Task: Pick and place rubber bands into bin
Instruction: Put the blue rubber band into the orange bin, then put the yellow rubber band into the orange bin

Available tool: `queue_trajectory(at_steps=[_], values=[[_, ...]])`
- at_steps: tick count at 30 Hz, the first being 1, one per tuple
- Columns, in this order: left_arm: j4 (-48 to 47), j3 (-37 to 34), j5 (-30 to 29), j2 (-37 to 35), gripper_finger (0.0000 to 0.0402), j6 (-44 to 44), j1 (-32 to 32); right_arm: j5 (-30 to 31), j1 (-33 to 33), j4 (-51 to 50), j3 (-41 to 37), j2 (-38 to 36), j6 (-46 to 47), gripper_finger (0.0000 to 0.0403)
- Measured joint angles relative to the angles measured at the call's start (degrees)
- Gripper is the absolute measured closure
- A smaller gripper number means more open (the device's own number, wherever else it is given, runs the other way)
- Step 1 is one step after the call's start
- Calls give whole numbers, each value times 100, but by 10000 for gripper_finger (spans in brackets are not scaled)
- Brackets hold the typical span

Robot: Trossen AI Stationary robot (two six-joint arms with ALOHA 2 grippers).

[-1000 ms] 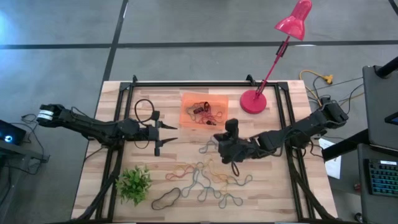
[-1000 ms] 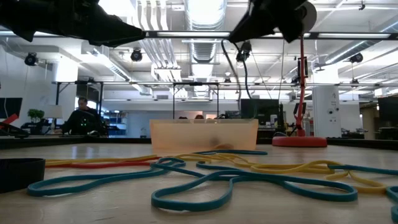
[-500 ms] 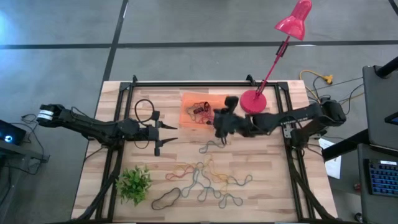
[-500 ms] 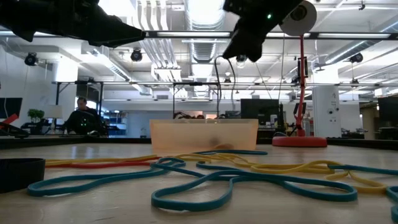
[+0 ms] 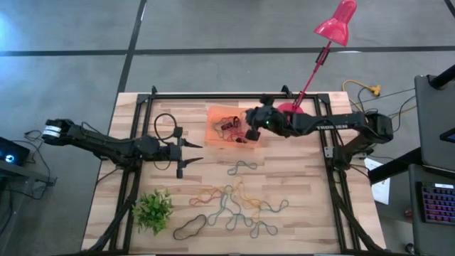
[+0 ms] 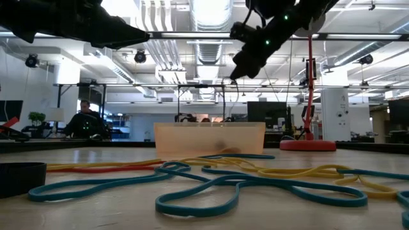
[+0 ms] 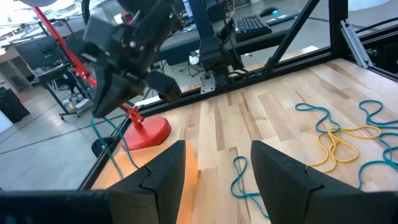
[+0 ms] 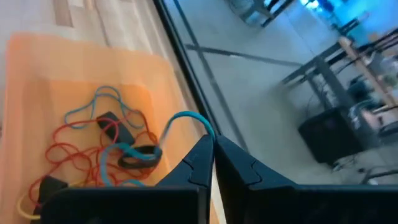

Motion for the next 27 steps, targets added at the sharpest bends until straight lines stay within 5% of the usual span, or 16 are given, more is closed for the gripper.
queue_trajectory(at_steps=[10, 21, 27], values=[[-4, 0, 0, 0, 234, 4, -2, -1120, -477, -17, -441, -2, 803, 387], [-18, 0, 1, 0, 234, 4, -2, -1628, -507, -25, -528, 0, 1017, 293], [-218, -5, 496, 65, 234, 2, -1, -3752, -327, -231, -613, 0, 954, 263]])
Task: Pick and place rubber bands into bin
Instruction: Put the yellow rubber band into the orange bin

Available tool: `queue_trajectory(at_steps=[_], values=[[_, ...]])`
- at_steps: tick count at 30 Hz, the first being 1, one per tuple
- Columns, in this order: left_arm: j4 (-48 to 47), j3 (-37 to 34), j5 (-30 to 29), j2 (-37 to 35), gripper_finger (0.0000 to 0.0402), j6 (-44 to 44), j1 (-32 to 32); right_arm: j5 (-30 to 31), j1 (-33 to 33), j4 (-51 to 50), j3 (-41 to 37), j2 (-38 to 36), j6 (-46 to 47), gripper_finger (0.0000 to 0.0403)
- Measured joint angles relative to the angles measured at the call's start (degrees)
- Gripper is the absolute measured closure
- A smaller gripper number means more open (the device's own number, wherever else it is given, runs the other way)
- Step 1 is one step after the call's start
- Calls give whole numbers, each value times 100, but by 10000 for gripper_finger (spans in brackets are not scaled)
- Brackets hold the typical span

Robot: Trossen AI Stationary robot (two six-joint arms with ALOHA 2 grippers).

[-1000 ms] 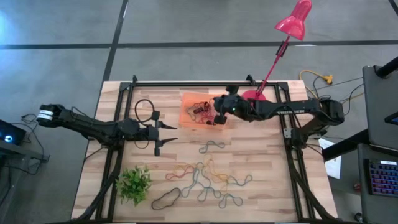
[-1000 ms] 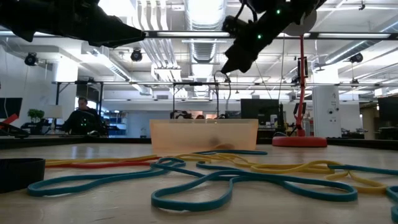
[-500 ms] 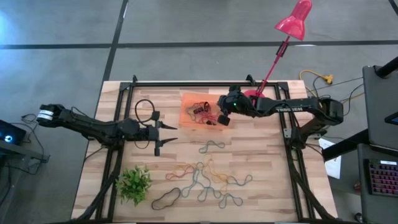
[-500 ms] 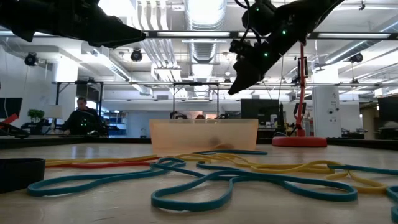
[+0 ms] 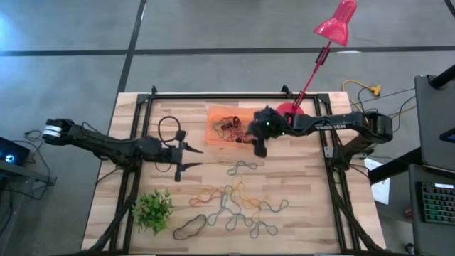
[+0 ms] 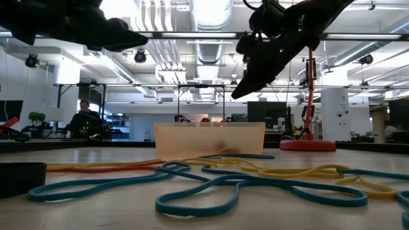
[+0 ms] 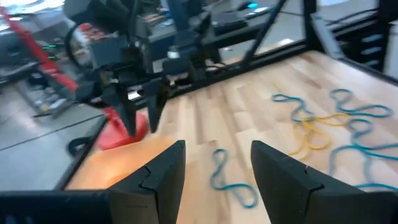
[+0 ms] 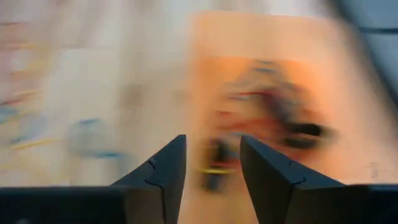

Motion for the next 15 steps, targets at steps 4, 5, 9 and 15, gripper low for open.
queue_trajectory(at_steps=[4, 5, 9, 15], values=[[15, 88, 480, 223, 234, 37, 1, -492, 361, -14, -191, 0, -9, 263], [7, 112, 591, 311, 235, 37, 1, -495, 474, -4, -247, 0, -7, 265], [-4, 252, 1105, 766, 236, 32, 0, -507, 927, -18, -476, 0, 173, 275], [-10, 599, 1853, 1706, 236, -279, -1, -497, 1624, 27, -683, 0, 667, 290]])
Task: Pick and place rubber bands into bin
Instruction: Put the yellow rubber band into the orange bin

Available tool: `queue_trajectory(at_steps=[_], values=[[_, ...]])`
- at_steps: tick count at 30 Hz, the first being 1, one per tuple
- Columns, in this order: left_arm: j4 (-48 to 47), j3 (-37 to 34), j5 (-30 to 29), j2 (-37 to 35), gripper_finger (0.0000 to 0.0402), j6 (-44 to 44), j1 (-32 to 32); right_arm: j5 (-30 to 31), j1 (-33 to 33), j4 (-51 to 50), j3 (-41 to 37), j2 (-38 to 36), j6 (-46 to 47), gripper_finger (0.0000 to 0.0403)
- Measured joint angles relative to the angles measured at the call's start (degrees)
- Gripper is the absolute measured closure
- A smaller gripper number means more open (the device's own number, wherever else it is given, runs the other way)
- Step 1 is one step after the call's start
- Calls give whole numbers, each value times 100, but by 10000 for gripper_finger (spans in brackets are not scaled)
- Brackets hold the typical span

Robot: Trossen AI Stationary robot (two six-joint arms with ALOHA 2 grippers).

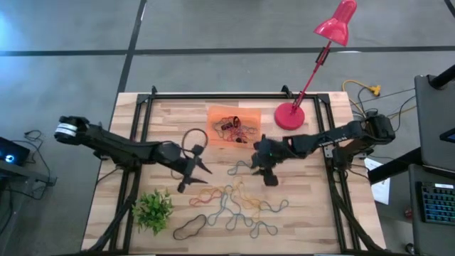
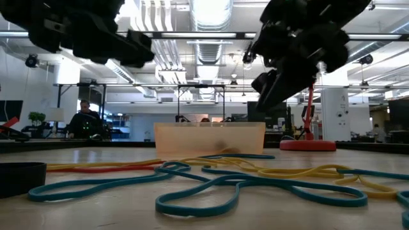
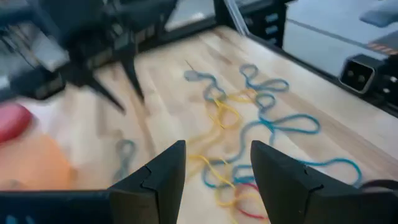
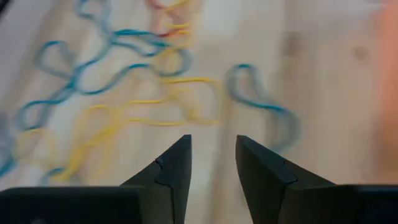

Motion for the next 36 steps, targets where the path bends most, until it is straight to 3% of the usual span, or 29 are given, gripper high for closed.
queue_trajectory(at_steps=[11, 18, 29, 36], values=[[-641, 743, 38, 1574, 236, -185, -2, 81, 1064, 231, -13, 0, 680, 316], [-644, 917, -108, 2237, 236, -189, -18, 542, 1530, 229, -17, 0, 1045, 333], [-665, 997, -552, 2382, 236, -378, -173, 1267, 1908, 265, -24, 0, 1303, 344], [-706, 997, -787, 2468, 236, -482, -331, 1310, 1939, 355, -24, 2, 1328, 344]])
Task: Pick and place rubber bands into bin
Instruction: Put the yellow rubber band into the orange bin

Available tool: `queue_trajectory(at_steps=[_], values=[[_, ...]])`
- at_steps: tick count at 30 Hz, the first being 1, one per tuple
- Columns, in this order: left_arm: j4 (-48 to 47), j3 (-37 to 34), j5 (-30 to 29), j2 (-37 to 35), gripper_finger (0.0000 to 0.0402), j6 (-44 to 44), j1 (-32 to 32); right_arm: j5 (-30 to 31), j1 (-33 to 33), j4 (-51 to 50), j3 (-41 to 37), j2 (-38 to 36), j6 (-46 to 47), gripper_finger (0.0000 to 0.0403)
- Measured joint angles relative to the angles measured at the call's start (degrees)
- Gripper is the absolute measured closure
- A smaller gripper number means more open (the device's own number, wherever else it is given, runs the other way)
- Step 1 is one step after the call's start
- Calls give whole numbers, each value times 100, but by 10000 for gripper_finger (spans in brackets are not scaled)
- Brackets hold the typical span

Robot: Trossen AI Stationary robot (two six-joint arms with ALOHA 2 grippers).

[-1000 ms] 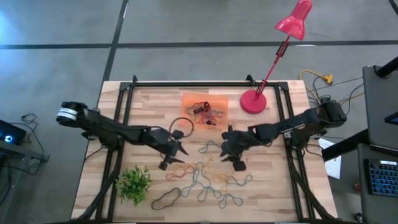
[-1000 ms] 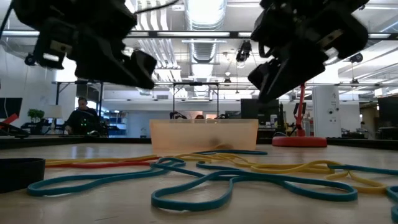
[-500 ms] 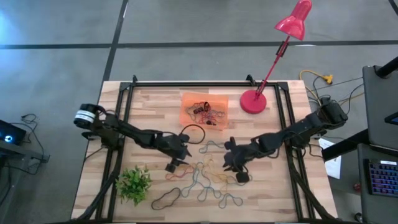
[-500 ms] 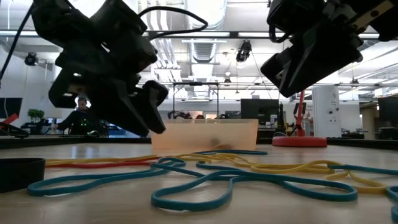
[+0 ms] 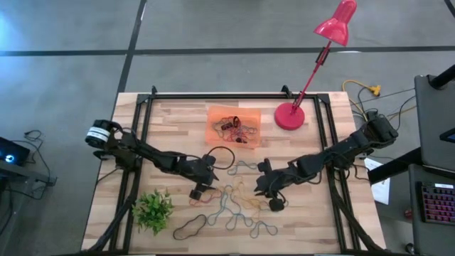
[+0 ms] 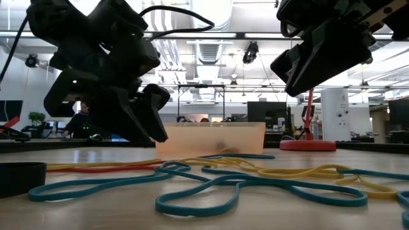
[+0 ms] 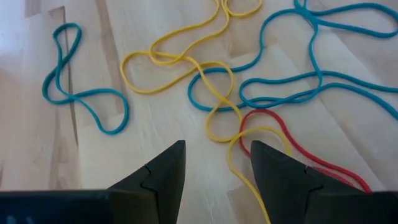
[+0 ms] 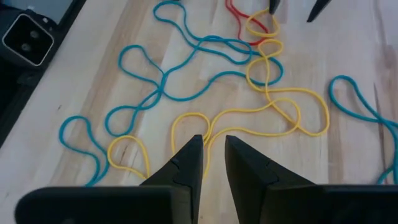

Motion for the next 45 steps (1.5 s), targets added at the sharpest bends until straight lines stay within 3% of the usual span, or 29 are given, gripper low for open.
queue_trajectory(at_steps=[31, 35, 45], values=[[368, 275, -188, 799, 239, -19, -42, 113, 0, 205, 0, 0, -13, 346], [345, 275, -249, 799, 268, -15, -42, 113, 0, 210, -10, 0, -7, 346], [192, 208, -201, 795, 393, -4, -44, 113, 0, 231, -33, 11, 31, 346]])
